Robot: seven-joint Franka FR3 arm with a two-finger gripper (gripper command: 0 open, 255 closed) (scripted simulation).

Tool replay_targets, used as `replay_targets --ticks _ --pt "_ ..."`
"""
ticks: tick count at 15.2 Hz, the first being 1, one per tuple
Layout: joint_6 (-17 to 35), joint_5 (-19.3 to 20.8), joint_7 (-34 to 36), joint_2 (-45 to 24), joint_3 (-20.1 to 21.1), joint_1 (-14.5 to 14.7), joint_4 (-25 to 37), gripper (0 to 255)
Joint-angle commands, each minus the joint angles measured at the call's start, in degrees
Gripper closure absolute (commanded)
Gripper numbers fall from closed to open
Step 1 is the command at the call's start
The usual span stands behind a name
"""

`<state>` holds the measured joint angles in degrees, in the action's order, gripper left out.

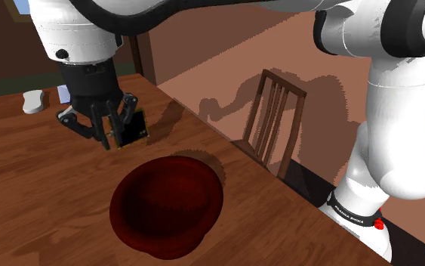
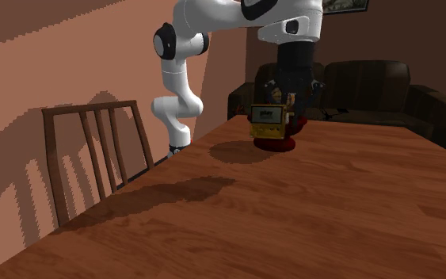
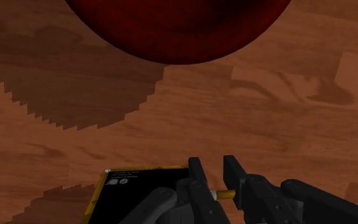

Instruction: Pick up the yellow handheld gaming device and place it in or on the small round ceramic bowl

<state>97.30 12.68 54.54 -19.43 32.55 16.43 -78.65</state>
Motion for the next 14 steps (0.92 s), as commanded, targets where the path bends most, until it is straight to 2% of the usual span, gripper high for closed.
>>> replay_targets --ticks 1,14 --pt "-1.6 0.1 -0.1 -0.2 0.0 0.3 1.8 255" --pt "-14.3 2.5 -0.3 -4.7 -0.1 4.2 18.8 255"
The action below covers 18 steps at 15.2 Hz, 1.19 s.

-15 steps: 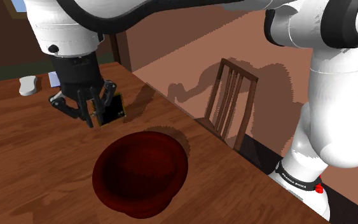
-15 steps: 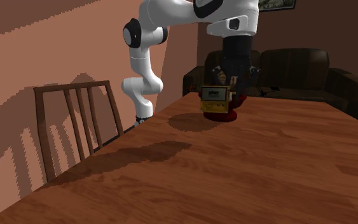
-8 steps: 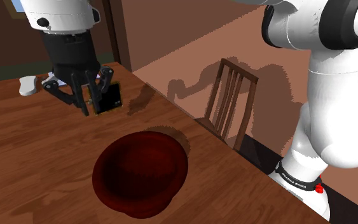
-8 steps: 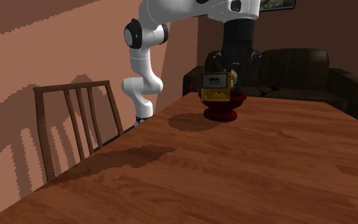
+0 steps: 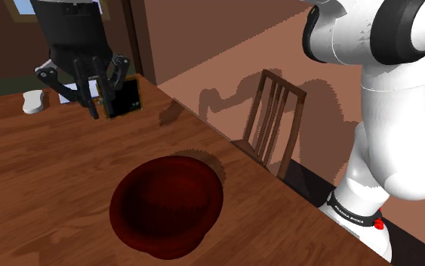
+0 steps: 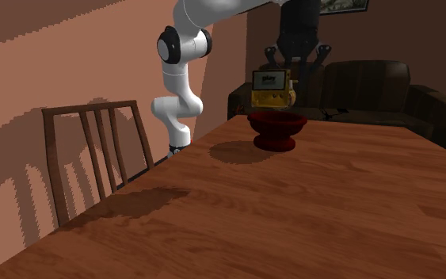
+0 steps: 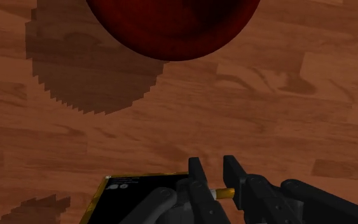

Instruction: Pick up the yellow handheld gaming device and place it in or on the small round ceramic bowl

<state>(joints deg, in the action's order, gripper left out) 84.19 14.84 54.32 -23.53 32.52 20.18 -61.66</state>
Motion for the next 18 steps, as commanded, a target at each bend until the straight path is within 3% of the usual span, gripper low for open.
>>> replay_targets --ticks 1,2,10,18 --pt "-2.4 0.7 -0.1 -1.2 -0.1 1.0 3.6 255" --pt "-2.6 0.8 -0.1 -1.4 -0.1 1.1 3.9 255" --pt "3.6 -6.3 6.1 13.2 3.3 -0.5 -15.8 255" --pt "7.1 -11.1 10.8 21.8 5.6 0.9 -26.6 255"
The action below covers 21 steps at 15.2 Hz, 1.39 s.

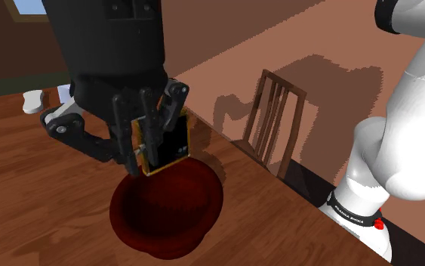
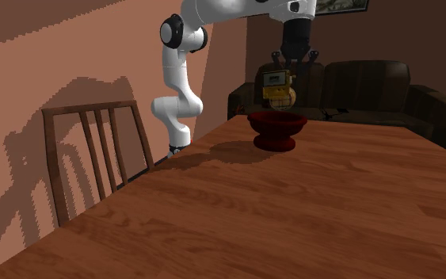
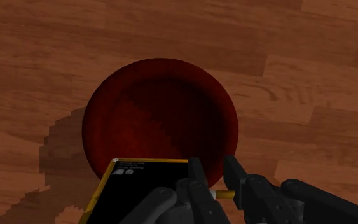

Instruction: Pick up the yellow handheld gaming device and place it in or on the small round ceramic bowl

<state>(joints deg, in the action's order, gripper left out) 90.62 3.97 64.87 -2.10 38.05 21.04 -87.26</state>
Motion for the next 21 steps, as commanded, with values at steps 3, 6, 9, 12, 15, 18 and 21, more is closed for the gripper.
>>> replay_targets --ticks 3,6,9,12,15,18,21 --pt "3.2 -0.7 0.0 1.1 -0.1 -0.1 -4.1 255" --pt "5.6 -1.1 -0.1 1.7 -0.2 -0.3 -7.0 255" --pt "8.0 -1.3 -0.2 2.1 -0.3 -0.4 -9.7 255" --pt "10.1 -1.5 -0.2 2.4 -0.3 -0.4 -12.0 255" --pt "10.1 -1.5 -0.2 2.4 -0.3 -0.4 -12.0 255" --pt "10.1 -1.5 -0.2 2.4 -0.3 -0.4 -12.0 255" --pt "10.1 -1.5 -0.2 2.4 -0.3 -0.4 -12.0 0"
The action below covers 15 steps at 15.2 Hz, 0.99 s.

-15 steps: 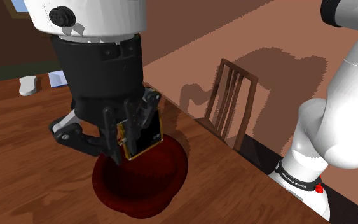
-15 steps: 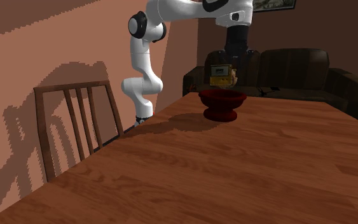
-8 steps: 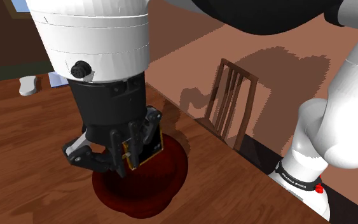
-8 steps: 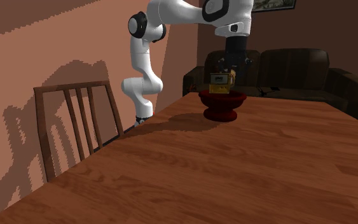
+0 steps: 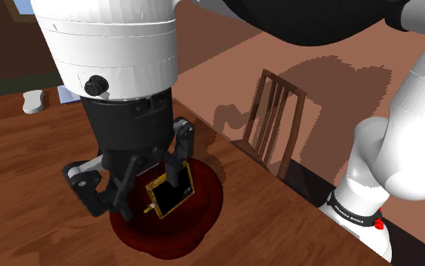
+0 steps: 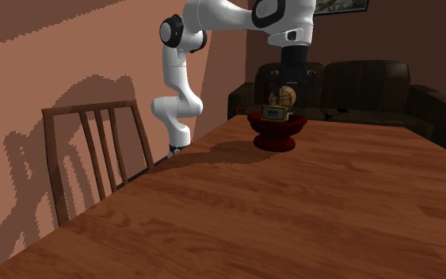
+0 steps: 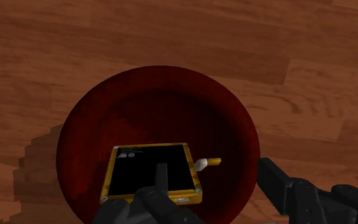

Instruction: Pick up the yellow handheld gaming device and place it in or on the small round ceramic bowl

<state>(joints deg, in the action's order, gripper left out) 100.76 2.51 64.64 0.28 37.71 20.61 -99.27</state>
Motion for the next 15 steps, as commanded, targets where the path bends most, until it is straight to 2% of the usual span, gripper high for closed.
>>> replay_targets --ticks 1,4,8,15 --pt "0.0 0.0 0.0 0.0 0.0 0.0 0.0 0" --pt "0.0 0.0 0.0 0.0 0.0 0.0 0.0 0" --pt "-7.6 0.6 0.4 -1.1 0.4 0.4 8.4 0" --pt "-7.6 0.6 0.4 -1.1 0.4 0.4 8.4 0"
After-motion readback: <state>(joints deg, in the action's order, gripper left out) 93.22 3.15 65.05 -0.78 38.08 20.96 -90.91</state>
